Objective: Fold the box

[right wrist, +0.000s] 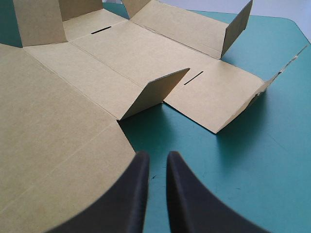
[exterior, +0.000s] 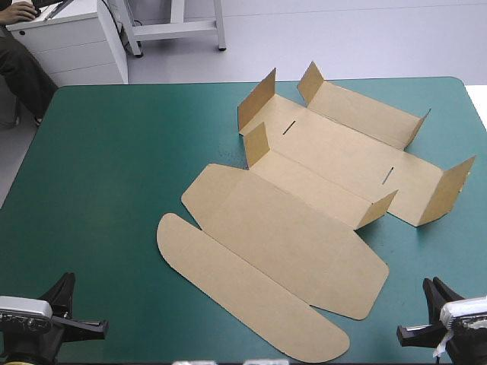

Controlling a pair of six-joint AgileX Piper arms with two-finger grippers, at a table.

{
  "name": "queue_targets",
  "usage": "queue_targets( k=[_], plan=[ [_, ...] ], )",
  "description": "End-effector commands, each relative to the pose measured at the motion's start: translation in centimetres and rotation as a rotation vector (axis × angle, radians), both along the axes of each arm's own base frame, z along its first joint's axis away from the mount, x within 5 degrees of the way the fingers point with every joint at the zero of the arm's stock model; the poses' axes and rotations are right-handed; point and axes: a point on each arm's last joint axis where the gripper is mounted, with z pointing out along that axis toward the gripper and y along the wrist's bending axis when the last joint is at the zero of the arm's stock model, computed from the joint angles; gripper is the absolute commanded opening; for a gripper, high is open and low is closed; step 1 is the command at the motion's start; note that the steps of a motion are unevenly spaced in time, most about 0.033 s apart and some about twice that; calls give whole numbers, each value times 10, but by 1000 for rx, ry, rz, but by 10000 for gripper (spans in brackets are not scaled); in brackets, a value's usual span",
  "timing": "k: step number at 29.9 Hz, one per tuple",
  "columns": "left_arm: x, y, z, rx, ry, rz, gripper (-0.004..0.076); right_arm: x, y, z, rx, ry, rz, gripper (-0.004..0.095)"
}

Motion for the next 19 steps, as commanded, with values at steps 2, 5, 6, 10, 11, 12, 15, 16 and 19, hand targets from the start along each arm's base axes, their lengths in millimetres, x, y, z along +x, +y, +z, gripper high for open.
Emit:
queue_targets(
  k=[2, 5, 6, 10, 11, 12, 15, 16, 19],
  plan=[
    [-3, 0, 14, -18, -113, 1, -10, -6, -1, 16, 4, -126, -9, 401],
    [-3, 0, 14, -18, -113, 1, -10, -6, -1, 16, 8, -125, -13, 571],
    [-3, 0, 14, -18, -113, 1, -10, -6, -1, 16, 8, -125, -13, 605],
    [-3, 0, 14, -18, -113, 1, -10, -6, -1, 16, 8, -125, -13, 662],
    [-3, 0, 14, -18, -113, 1, -10, -6, -1, 16, 8, -125, -13, 662],
    [-3, 0, 14, -18, -113, 1, -10, -6, -1, 16, 9, -125, -16, 662],
    [-3, 0, 14, -18, -113, 1, -10, -6, -2, 15, 41, -117, -28, 661],
    [-3, 0, 14, -18, -113, 1, -10, -5, -2, 15, 61, -107, -35, 661],
    [-3, 0, 14, -18, -113, 1, -10, 0, -3, 16, 78, -42, -63, 663]
  ],
)
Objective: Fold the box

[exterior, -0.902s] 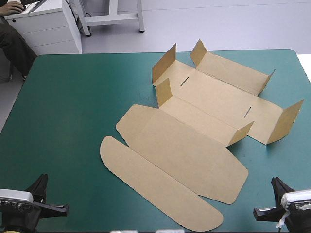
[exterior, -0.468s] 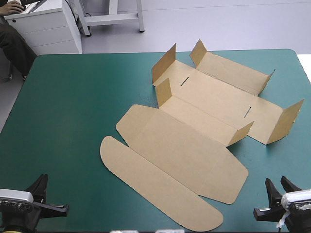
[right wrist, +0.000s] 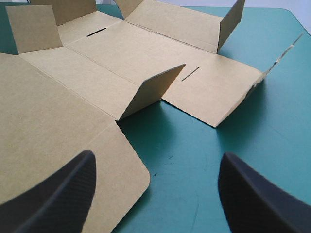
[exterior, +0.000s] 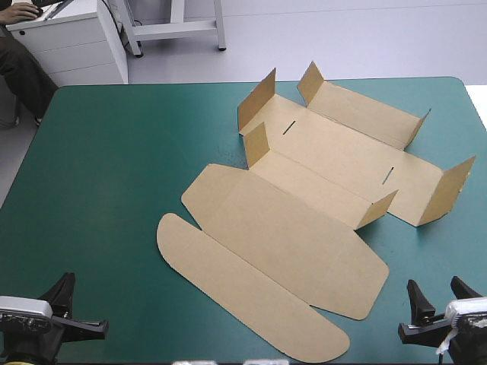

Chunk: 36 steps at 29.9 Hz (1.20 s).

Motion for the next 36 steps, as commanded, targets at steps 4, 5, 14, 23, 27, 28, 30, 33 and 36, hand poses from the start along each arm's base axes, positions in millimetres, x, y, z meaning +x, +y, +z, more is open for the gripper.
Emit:
queue_targets(
  k=[4, 5, 14, 23, 27, 28, 30, 33, 36],
  plan=[
    [-3, 0, 14, -18, -113, 1, -10, 14, -2, 28, 111, 38, -76, 662],
    [-3, 0, 14, -18, -113, 1, -10, 19, -2, 33, 149, 59, -91, 662],
    [-3, 0, 14, -18, -113, 1, -10, 77, 4, 84, 330, 212, -146, 663],
    [-3, 0, 14, -18, -113, 1, -10, 144, 13, 104, 458, 389, -178, 663],
    [-3, 0, 14, -18, -113, 1, -10, 169, 15, 98, 498, 481, -220, 678],
    [-3, 0, 14, -18, -113, 1, -10, 176, 16, 95, 508, 519, -229, 678],
    [-3, 0, 14, -18, -113, 1, -10, 185, 17, 87, 517, 569, -248, 678],
    [-3, 0, 14, -18, -113, 1, -10, 202, 19, 72, 537, 652, -279, 678],
    [-3, 0, 14, -18, -113, 1, -10, 218, 20, 58, 530, 705, -301, 678]
  ],
)
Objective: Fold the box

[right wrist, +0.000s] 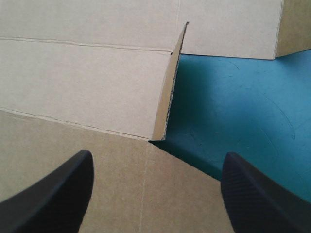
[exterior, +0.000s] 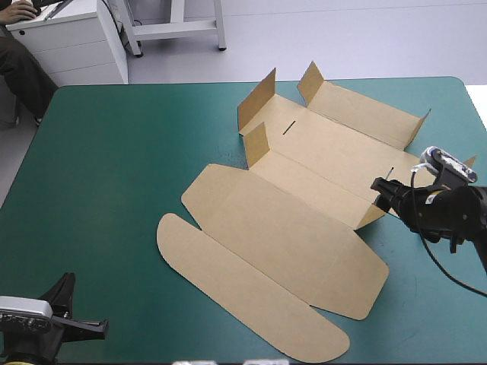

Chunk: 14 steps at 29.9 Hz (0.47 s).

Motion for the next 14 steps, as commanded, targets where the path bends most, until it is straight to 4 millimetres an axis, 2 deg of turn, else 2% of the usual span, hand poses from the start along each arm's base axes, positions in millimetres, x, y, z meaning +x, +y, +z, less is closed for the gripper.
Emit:
queue_targets(
  k=[1, 9, 14],
  plan=[
    [-3, 0, 14, -18, -113, 1, -10, 18, 0, 2, 14, -35, -19, 678],
    [-3, 0, 14, -18, -113, 1, -10, 59, 2, -32, 20, 41, -44, 678],
    [-3, 0, 14, -18, -113, 1, -10, 71, 3, -51, 28, 106, -49, 677]
  ],
)
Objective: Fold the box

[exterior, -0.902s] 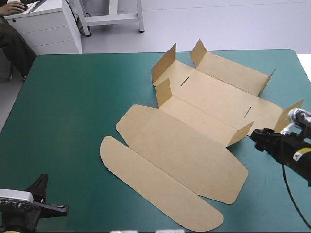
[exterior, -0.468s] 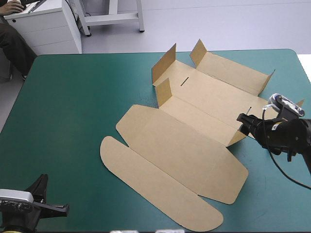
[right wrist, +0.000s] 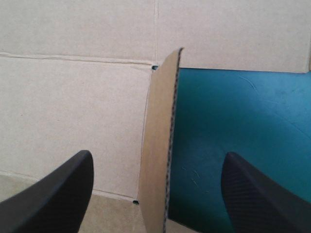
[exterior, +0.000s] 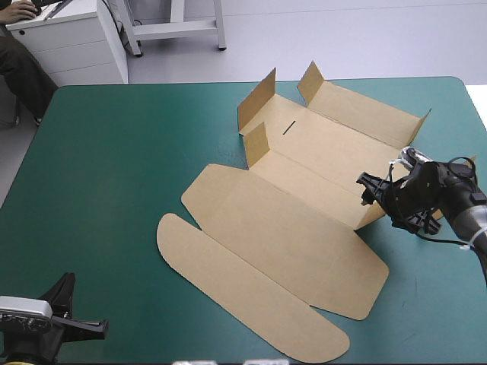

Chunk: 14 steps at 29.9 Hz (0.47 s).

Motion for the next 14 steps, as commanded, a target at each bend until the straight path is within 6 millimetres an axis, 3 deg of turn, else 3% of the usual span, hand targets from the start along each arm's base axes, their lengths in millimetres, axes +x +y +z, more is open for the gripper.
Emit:
queue_targets(
  k=[1, 5, 7, 11, 14],
  plan=[
    [-3, 0, 14, -18, -113, 1, -10, 9, 0, 8, 19, -55, -15, 669],
    [-3, 0, 14, -18, -113, 1, -10, 13, 1, 1, 38, -25, -23, 553],
    [-3, 0, 14, -18, -113, 1, -10, 13, 2, -1, 49, -12, -39, 419],
    [-3, 0, 14, -18, -113, 1, -10, 14, 2, -2, 46, -9, -38, 19],
    [-3, 0, 14, -18, -113, 1, -10, 14, 1, -2, 35, -15, -18, -10]
  ],
)
